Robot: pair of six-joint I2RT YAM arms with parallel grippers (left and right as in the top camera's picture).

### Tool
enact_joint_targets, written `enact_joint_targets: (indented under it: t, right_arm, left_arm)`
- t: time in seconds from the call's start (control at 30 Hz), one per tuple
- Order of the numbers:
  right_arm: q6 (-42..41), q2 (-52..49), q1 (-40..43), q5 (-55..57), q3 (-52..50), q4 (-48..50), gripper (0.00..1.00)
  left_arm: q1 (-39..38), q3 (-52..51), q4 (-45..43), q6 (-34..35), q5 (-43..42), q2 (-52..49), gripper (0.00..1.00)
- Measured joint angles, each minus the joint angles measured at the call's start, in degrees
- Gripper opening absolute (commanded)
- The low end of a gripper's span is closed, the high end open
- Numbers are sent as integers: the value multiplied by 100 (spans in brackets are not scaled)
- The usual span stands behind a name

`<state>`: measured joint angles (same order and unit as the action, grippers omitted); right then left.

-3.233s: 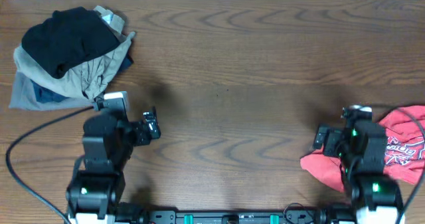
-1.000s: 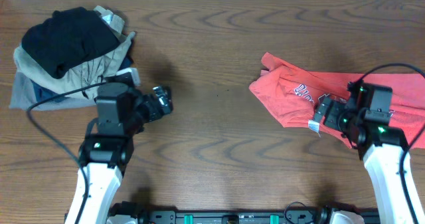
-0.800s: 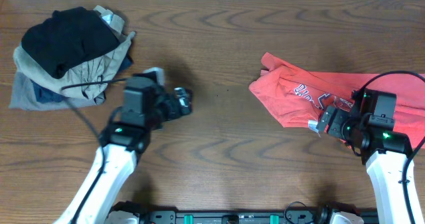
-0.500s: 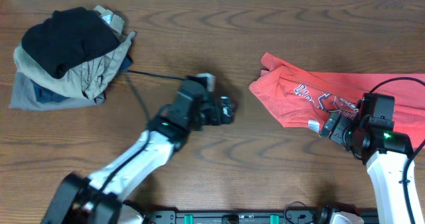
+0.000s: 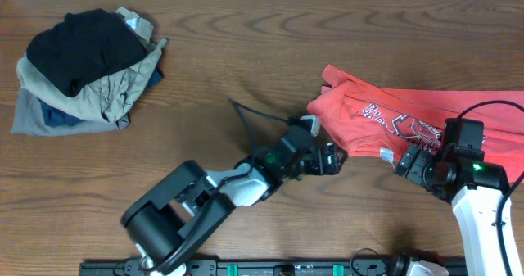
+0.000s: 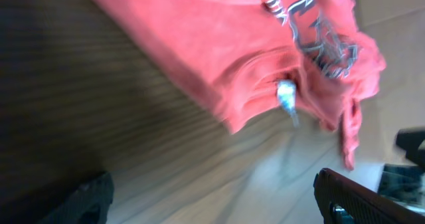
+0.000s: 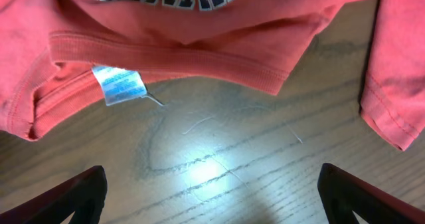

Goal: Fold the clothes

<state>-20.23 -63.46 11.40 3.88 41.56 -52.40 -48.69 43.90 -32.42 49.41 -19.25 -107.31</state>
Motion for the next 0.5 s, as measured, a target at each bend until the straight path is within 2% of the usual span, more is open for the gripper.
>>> enact_joint_targets:
  t: [0.2,0.27,0.37,0.5]
  right_arm:
    - [-2,0,0,2,0,-109,99]
    - [-9,0,0,2,0,-129,99]
    - [-15,0,0,4,0,-138,99]
    - [-15,0,0,4,0,-138,99]
  left_arm:
    - [-61,710,-125,1143,-129,-579,99]
    - [-61,909,-133,1482,-166,-730,93]
    - [-61,1113,-127,1869,-184,-929,76]
    - [-63,1224,-107,2087,-144,-1064,72]
